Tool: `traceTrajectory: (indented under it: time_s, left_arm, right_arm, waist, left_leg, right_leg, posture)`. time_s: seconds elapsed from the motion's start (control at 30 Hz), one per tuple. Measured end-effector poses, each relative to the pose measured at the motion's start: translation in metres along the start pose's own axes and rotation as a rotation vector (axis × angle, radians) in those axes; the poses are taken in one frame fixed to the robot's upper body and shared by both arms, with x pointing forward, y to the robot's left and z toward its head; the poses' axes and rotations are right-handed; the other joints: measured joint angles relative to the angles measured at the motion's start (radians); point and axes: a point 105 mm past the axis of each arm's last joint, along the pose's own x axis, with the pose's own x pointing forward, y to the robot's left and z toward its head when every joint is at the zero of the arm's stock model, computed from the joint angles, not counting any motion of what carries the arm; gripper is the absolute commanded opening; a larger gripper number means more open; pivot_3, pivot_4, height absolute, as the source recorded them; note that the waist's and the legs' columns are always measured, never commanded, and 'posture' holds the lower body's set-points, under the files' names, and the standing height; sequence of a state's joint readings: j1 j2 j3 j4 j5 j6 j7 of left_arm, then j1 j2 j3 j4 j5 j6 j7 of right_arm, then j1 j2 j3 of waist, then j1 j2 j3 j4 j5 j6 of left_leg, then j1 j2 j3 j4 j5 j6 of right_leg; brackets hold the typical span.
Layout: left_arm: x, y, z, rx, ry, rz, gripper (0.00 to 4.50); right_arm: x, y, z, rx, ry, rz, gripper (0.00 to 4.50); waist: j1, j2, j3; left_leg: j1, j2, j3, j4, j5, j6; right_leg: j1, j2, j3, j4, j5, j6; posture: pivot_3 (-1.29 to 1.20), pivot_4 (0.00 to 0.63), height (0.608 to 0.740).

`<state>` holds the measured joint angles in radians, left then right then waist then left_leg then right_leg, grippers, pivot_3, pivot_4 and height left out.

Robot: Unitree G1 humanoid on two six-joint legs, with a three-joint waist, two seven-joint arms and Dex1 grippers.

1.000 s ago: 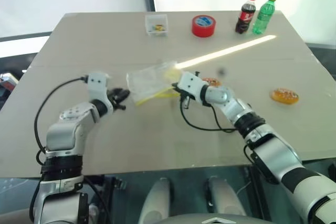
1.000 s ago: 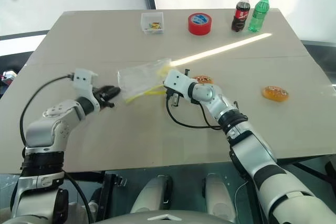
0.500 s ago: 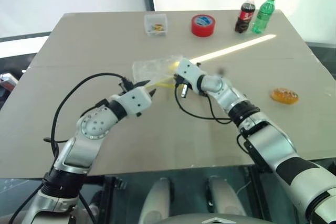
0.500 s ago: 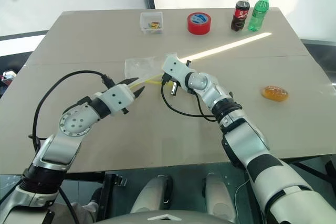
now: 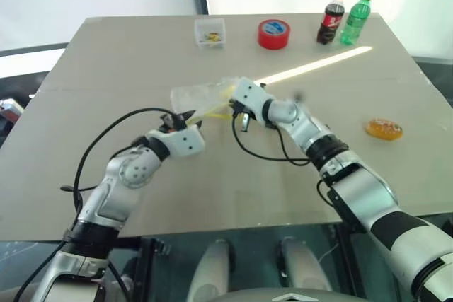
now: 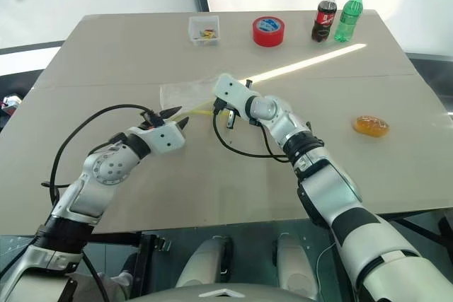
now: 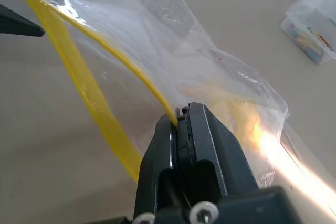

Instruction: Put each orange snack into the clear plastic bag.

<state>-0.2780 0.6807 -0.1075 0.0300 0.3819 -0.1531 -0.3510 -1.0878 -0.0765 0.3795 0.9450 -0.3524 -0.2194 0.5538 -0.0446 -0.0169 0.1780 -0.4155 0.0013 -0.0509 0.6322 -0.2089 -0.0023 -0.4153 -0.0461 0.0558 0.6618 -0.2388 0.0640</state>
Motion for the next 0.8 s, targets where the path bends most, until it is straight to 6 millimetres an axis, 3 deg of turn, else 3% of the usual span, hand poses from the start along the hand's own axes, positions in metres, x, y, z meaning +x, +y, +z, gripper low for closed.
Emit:
traceTrajectory:
  time_s: [0.13,0.23,0.27,0.3,0.4,0.7,0.8]
  left_arm:
    - [0.001,-0.001,-0.003,-0.013,0.01,-0.001,0.09]
    - [0.005,0.002,0.002,-0.024,-0.013,0.012,0.03]
    - [0.005,0.002,0.002,-0.025,-0.014,0.013,0.0]
    - [0.005,0.002,0.003,-0.027,-0.016,0.014,0.0]
    - [0.006,0.0,0.004,-0.036,-0.019,0.015,0.0]
    - [0.007,0.001,0.0,-0.07,0.006,0.03,0.0]
    - [0.007,0.002,-0.002,-0.09,0.018,0.041,0.0]
  right_arm:
    - [0.0,-0.001,0.001,-0.003,-0.004,0.003,0.0]
    - [-0.001,0.0,0.001,0.001,-0.005,0.014,0.0]
    - [-0.001,0.0,0.001,0.001,-0.005,0.014,0.58]
    - [-0.002,0.0,0.0,0.003,0.0,0.021,0.72]
    - [-0.004,-0.003,-0.003,0.001,0.011,0.011,2.0]
    - [-0.022,-0.01,-0.006,0.14,-0.038,-0.072,2.0]
    - [-0.036,-0.013,-0.01,0.183,-0.053,-0.121,1.38]
  waist:
    - [0.0,0.0,0.0]
    - [0.0,0.0,0.0]
    - [0.0,0.0,0.0]
    - [0.0,0.0,0.0]
    - [0.001,0.0,0.0]
    - [0.002,0.0,0.0]
    - [0.003,0.0,0.0]
  left_leg:
    - [0.0,0.0,0.0,0.0,0.0,0.0]
    - [0.0,0.0,0.0,0.0,0.0,0.0]
    - [0.0,0.0,0.0,0.0,0.0,0.0]
    - [0.0,0.0,0.0,0.0,0.0,0.0]
    - [0.0,0.0,0.0,0.0,0.0,0.0]
    - [0.0,0.0,-0.001,0.001,0.0,0.0]
    - [-0.001,0.0,-0.001,0.001,0.0,0.0]
  right_leg:
    - [0.0,0.0,0.0,0.0,0.0,0.0]
    - [0.0,0.0,0.0,0.0,0.0,0.0]
    - [0.0,0.0,0.0,0.0,0.0,0.0]
    - [0.0,0.0,0.0,0.0,0.0,0.0]
    - [0.0,0.0,0.0,0.0,0.0,0.0]
    - [0.0,0.0,0.0,0.0,0.0,0.0]
    - [0.0,0.0,0.0,0.001,0.0,0.0]
  posture:
    - [0.0,0.15,0.74]
    - [0.0,0.15,0.74]
    - [0.0,0.15,0.74]
    - [0.0,0.15,0.74]
    - [0.0,0.15,0.74]
    - [0.0,0.15,0.74]
    - [0.0,0.15,0.74]
